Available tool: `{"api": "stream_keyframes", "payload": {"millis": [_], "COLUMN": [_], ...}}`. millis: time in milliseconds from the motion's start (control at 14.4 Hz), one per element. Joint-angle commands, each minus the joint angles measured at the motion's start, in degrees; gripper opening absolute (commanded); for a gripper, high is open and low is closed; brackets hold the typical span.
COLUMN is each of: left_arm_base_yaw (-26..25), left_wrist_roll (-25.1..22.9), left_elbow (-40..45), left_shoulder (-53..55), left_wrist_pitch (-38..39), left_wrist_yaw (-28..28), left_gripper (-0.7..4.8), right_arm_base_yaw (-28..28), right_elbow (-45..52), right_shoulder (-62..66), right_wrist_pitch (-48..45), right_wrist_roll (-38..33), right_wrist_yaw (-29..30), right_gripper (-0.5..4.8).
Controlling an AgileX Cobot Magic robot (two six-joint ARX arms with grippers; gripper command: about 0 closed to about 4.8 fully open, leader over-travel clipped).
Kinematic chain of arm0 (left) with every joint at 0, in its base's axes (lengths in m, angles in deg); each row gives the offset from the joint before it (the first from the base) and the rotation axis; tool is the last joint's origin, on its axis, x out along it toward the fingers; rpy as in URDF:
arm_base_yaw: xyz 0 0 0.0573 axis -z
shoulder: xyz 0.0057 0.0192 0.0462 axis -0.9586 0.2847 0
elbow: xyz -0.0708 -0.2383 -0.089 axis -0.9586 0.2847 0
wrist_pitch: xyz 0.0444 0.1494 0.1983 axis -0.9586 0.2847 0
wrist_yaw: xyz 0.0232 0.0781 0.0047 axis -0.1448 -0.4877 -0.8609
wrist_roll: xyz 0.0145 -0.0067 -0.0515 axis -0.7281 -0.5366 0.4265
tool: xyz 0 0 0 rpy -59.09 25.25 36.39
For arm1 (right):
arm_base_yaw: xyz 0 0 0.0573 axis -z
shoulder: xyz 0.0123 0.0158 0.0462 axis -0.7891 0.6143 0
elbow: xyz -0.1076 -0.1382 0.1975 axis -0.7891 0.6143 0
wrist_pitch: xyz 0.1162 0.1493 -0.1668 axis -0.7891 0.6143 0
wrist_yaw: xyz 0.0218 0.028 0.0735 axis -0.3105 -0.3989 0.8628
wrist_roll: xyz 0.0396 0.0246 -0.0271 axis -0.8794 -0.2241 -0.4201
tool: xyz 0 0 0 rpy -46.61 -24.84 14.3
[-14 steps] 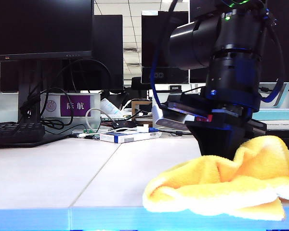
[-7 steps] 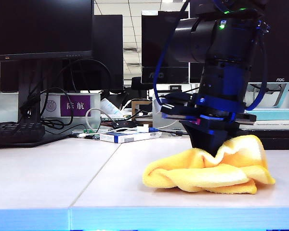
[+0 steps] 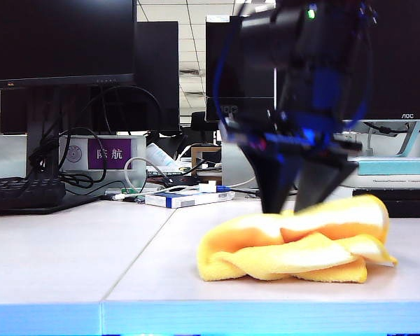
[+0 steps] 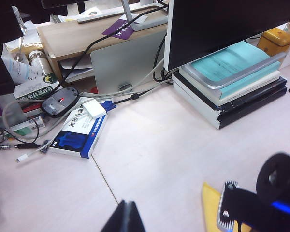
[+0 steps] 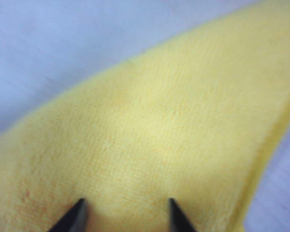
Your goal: Wipe the table from front to back using the rag.
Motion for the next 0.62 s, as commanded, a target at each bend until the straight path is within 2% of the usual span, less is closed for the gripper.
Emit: {"api": "stream_keyframes", "payload": {"millis": [69, 138, 208, 277, 346, 415, 554, 623], "left_arm_base_yaw": [0.1, 0.1, 0.1, 0.1, 0.1, 0.1, 0.1, 0.1], "left_wrist_roll": [0.0, 0.0, 0.0, -0.1, -2.0, -3.2, -6.9, -8.0], "left_elbow": [-0.2, -0.2, -0.2, -0.2, 0.0, 0.1, 1.9, 3.1], "left_shoulder": [-0.1, -0.1, -0.1, -0.1, 2.1, 3.0, 4.8, 5.2], "left_wrist_pitch": [-0.2, -0.8, -1.2, -1.4, 1.5, 2.0, 2.2, 2.1], "left_wrist_yaw": [0.3, 2.6, 3.4, 3.9, 6.1, 7.3, 12.4, 12.9], "left_gripper": [-0.05, -0.05, -0.05, -0.05, -0.05, -0.05, -0.05, -0.05], "right_arm_base_yaw": [-0.1, -0.1, -0.1, -0.1, -0.1, -0.1, -0.1, -0.1], "right_elbow": [-5.6, -7.2, -7.6, -8.0, -8.0, -8.0, -8.0, -8.0], "right_shoulder": [-0.3, -0.5, -0.9, -1.6, -4.7, -5.4, -6.6, -9.4], "right_wrist_pitch": [7.9, 10.5, 11.1, 11.6, 11.3, 11.4, 11.6, 11.3], "right_wrist_roll": [0.0, 0.3, 0.4, 0.4, 0.4, 0.4, 0.4, 0.3], "right_wrist_yaw": [0.8, 0.8, 0.8, 0.8, 0.6, 0.5, 0.6, -4.7], "right_gripper": [2.20, 1.90, 1.22, 0.04, 1.54, 1.90, 1.83, -0.01]}}
